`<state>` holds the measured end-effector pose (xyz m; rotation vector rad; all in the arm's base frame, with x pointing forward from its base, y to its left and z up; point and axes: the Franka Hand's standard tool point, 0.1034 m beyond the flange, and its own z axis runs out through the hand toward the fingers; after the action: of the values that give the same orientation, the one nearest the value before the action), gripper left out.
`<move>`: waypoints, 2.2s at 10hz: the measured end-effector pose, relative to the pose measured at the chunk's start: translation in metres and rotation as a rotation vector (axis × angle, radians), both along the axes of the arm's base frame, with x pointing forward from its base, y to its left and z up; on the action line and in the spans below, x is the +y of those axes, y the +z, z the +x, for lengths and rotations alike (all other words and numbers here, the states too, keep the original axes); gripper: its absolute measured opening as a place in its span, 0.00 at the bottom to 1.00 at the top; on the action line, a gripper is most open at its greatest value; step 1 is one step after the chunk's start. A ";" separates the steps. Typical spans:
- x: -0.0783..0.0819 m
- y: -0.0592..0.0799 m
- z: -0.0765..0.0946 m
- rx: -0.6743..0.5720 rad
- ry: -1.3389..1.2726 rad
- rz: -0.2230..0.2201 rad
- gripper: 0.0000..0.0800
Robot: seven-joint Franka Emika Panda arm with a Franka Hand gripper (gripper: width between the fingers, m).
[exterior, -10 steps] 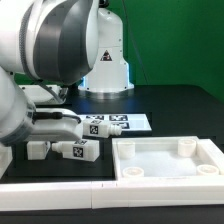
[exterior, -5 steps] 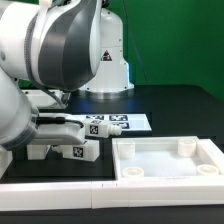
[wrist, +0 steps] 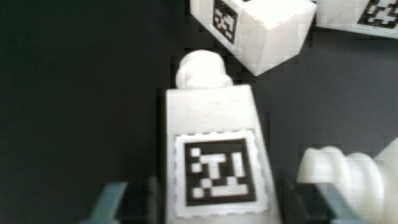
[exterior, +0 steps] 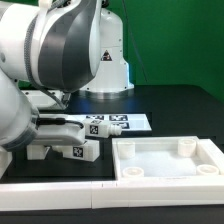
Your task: Assemble one leg
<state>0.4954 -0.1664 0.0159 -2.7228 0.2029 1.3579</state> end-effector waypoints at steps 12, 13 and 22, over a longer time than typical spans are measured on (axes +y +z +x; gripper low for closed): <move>0.088 0.131 0.049 -0.369 0.111 0.043 0.36; 0.087 0.130 0.055 -0.434 0.114 0.030 0.36; 0.206 0.139 0.099 -1.134 -0.004 -0.126 0.36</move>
Offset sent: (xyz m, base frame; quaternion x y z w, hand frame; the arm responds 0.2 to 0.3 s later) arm -0.0178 0.0009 0.0567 0.0095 -0.0430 -0.0246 0.9987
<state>0.5949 0.0395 0.1552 -3.0739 0.1840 -0.3355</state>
